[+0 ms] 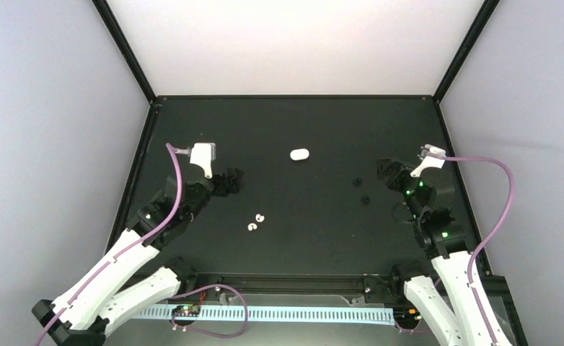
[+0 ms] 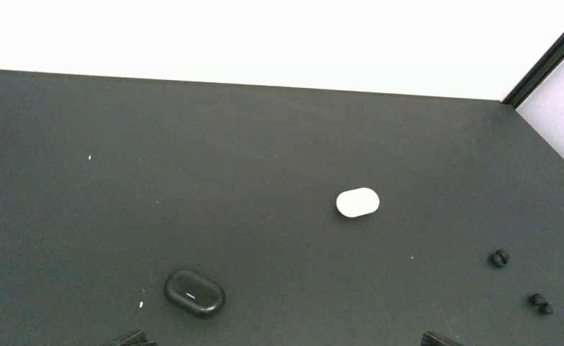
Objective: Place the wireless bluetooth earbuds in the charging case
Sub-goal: Pick up the charging case at the center of the board.
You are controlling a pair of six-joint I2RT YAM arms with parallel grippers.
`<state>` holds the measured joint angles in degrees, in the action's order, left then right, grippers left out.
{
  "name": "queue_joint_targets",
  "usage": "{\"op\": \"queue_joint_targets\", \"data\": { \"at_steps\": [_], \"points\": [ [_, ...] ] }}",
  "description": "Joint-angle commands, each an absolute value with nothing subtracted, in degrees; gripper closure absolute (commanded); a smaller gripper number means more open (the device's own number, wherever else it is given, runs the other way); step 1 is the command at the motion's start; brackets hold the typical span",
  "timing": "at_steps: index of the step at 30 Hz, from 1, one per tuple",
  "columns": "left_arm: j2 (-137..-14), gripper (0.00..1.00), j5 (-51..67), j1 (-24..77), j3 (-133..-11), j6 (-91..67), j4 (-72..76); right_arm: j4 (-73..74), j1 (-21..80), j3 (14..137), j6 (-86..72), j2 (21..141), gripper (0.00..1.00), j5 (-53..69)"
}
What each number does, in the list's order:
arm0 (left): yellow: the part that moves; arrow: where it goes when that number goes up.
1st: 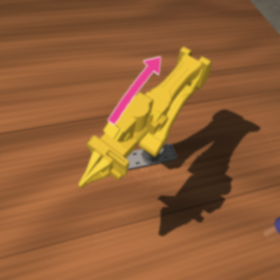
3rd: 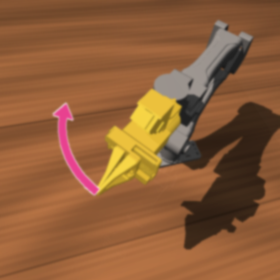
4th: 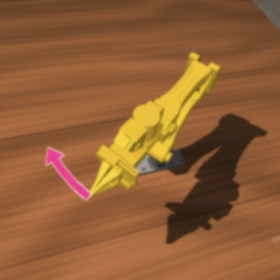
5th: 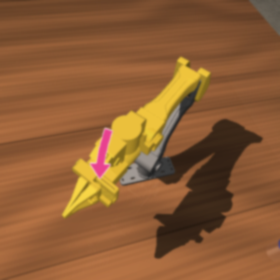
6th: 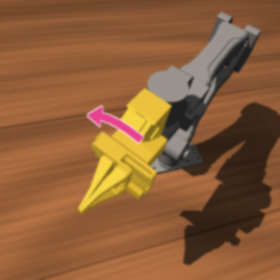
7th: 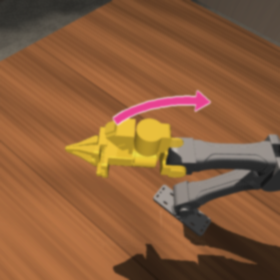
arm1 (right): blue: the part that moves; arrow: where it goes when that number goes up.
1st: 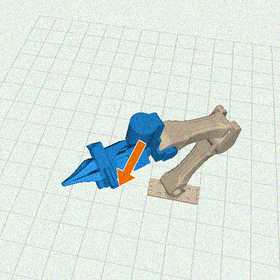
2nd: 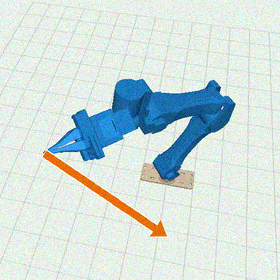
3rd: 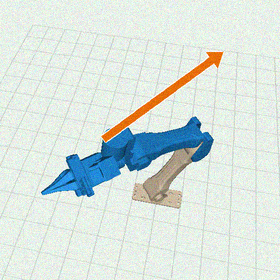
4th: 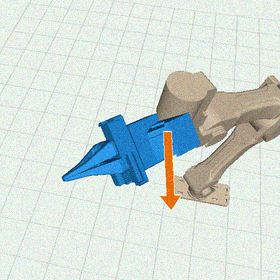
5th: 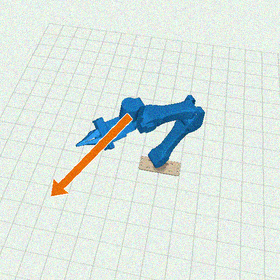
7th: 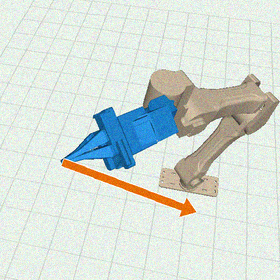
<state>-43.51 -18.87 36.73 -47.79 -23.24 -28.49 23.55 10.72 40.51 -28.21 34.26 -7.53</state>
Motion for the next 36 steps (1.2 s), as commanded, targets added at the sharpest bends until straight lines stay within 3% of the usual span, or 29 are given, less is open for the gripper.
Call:
{"op": "queue_joint_targets", "data": {
  "at_steps": [1, 14, 26, 36],
  "points": [
    [-41.03, 0.01, -20.93, 37.43, -46.67, -19.57, -25.52, 25.64, 14.50, 42.13, -27.55, 37.65, 0.00, -9.74],
    [-43.41, 0.01, -13.23, 37.71, -42.16, -15.23, -16.90, 22.55, 36.75, 45.46, -22.32, 50.11, 0.00, -20.78],
    [-54.70, 0.01, -9.16, 34.74, -42.31, -27.93, -27.05, 16.35, 37.77, 40.71, -23.29, 58.69, 0.00, -5.71],
    [-63.33, 0.01, -2.90, 20.89, -44.21, -27.36, -25.17, 13.84, 37.83, 43.72, -27.24, 66.97, 0.00, -2.66]
  ]
}}
